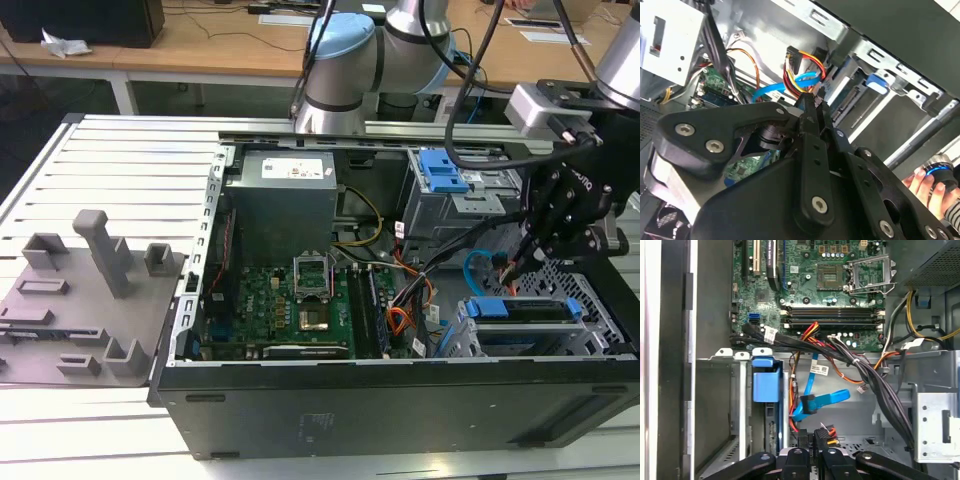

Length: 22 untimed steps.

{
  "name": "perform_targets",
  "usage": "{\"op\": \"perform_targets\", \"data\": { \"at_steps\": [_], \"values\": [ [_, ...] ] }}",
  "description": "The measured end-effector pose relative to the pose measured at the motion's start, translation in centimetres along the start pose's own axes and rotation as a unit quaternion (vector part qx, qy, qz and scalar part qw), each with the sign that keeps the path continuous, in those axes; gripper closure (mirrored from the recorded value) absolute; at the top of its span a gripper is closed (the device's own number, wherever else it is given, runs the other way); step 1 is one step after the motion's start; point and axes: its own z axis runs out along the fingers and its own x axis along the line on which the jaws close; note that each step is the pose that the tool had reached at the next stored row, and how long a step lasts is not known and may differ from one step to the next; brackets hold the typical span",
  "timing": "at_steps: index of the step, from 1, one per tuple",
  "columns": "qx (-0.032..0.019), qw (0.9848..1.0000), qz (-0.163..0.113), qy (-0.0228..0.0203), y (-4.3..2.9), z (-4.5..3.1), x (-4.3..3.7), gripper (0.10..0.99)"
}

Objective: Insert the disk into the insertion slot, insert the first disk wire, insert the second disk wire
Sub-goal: 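Insert the first disk wire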

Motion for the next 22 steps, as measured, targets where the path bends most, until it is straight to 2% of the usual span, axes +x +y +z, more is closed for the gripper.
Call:
{"op": "perform_targets", "data": {
  "at_steps": [1, 3, 19, 22],
  "values": [
    [0.0000, 1.0000, 0.000, 0.0000, -0.01, 0.01, 0.69, 0.918],
    [0.0000, 1.0000, 0.000, 0.0000, -0.02, 0.02, 1.20, 0.918],
    [0.0000, 1.0000, 0.000, 0.0000, -0.07, 0.08, 3.76, 0.918],
    [0.0000, 1.0000, 0.000, 0.0000, -0.09, 0.10, 4.73, 0.918]
  ]
}}
